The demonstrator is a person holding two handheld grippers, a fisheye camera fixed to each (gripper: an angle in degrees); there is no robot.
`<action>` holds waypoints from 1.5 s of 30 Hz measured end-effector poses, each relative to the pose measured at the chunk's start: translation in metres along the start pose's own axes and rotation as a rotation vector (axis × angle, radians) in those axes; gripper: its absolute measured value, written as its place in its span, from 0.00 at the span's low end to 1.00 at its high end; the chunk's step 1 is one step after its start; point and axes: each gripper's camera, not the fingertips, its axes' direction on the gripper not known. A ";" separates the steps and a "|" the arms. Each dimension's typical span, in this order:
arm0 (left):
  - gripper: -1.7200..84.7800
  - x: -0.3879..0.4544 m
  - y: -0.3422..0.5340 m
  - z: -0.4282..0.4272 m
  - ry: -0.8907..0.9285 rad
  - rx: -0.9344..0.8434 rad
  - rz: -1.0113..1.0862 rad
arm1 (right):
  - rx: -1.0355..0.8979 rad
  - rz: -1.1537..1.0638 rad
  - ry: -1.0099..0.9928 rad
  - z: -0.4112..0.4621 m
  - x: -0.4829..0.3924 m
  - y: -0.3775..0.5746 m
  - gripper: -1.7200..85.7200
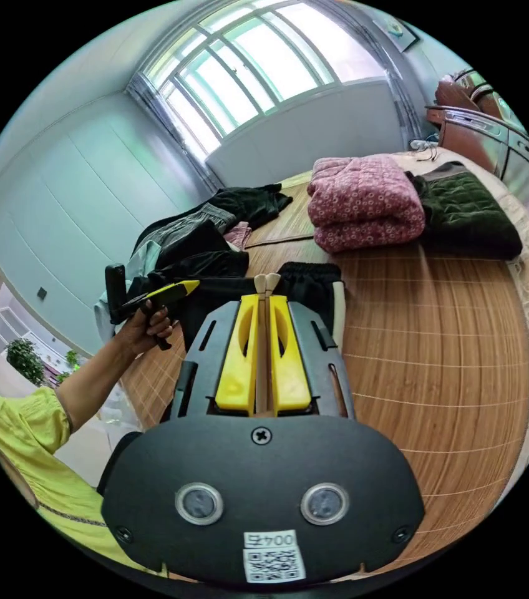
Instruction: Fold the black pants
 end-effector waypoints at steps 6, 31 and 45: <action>0.06 0.009 0.001 0.095 -0.116 -0.160 -0.030 | -0.064 0.041 0.174 0.052 0.019 0.013 0.07; 0.02 0.265 0.264 0.033 -0.243 -0.343 0.015 | -0.531 -0.144 0.365 0.078 -0.128 0.251 0.01; 0.02 0.317 0.313 0.007 -0.341 -0.324 0.022 | -0.187 -0.040 0.142 -0.027 -0.124 0.320 0.05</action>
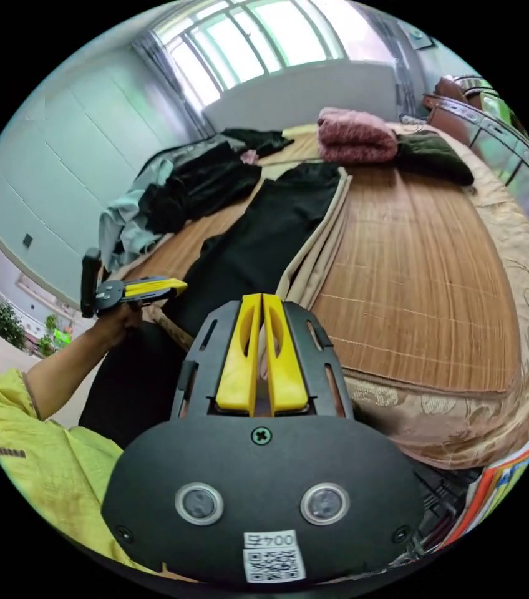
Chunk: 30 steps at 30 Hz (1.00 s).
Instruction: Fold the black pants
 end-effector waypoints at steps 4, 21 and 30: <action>0.02 0.004 -0.002 0.008 0.008 -0.071 -0.009 | 0.115 -0.020 0.087 -0.016 -0.002 0.063 0.09; 0.02 0.006 0.000 -0.009 0.055 -0.143 -0.040 | 0.022 -0.298 0.126 0.027 -0.011 0.153 0.14; 0.02 -0.003 0.003 -0.033 0.087 -0.144 -0.059 | 0.006 -0.336 0.063 0.038 -0.009 0.160 0.13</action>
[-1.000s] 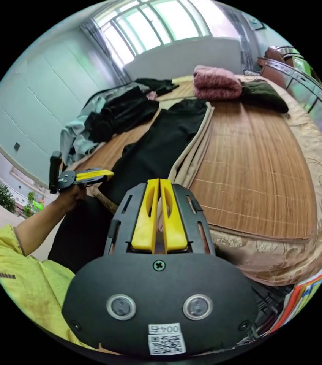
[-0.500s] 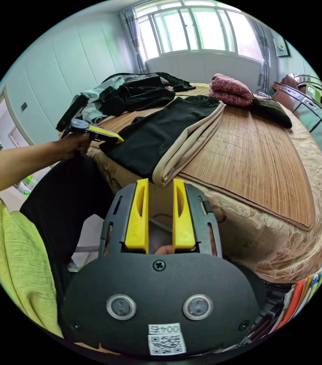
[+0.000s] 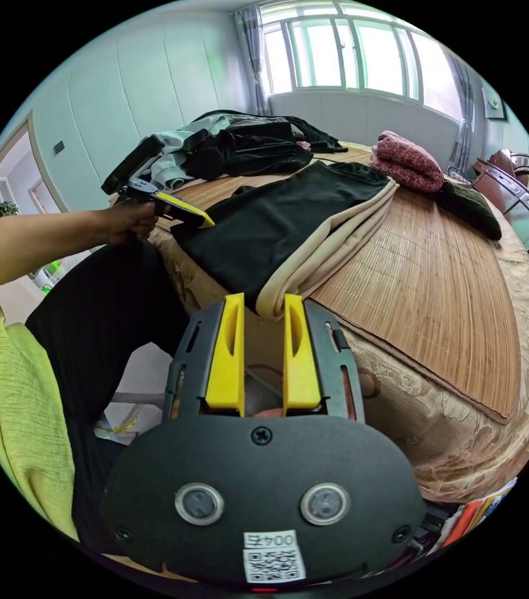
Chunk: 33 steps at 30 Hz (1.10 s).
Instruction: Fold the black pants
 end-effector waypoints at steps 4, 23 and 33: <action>0.02 -0.002 0.002 -0.011 0.001 0.000 -0.002 | -0.004 0.008 0.025 0.002 0.001 0.005 0.13; 0.02 -0.027 0.016 -0.084 0.028 0.002 -0.021 | -0.130 0.011 0.073 0.028 0.011 0.002 0.03; 0.02 -0.039 0.035 -0.145 -0.025 0.085 -0.004 | 0.072 0.116 0.051 0.015 0.013 -0.047 0.04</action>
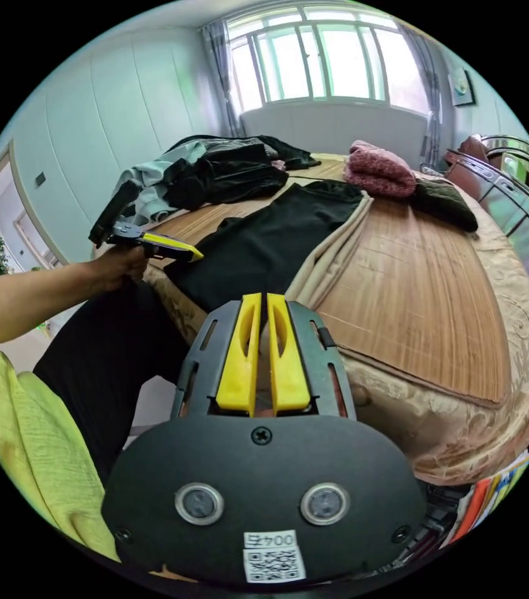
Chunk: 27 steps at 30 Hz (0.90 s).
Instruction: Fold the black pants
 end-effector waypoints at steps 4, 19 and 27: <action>0.02 -0.024 0.017 -0.037 -0.005 0.099 -0.090 | -0.197 0.035 -0.022 0.053 0.007 -0.039 0.03; 0.02 -0.138 0.092 -0.133 0.165 0.283 -0.403 | -0.250 0.130 -0.003 0.090 0.015 -0.111 0.07; 0.02 -0.145 0.100 -0.156 0.194 0.301 -0.369 | -0.631 0.066 0.142 0.164 0.011 -0.152 0.01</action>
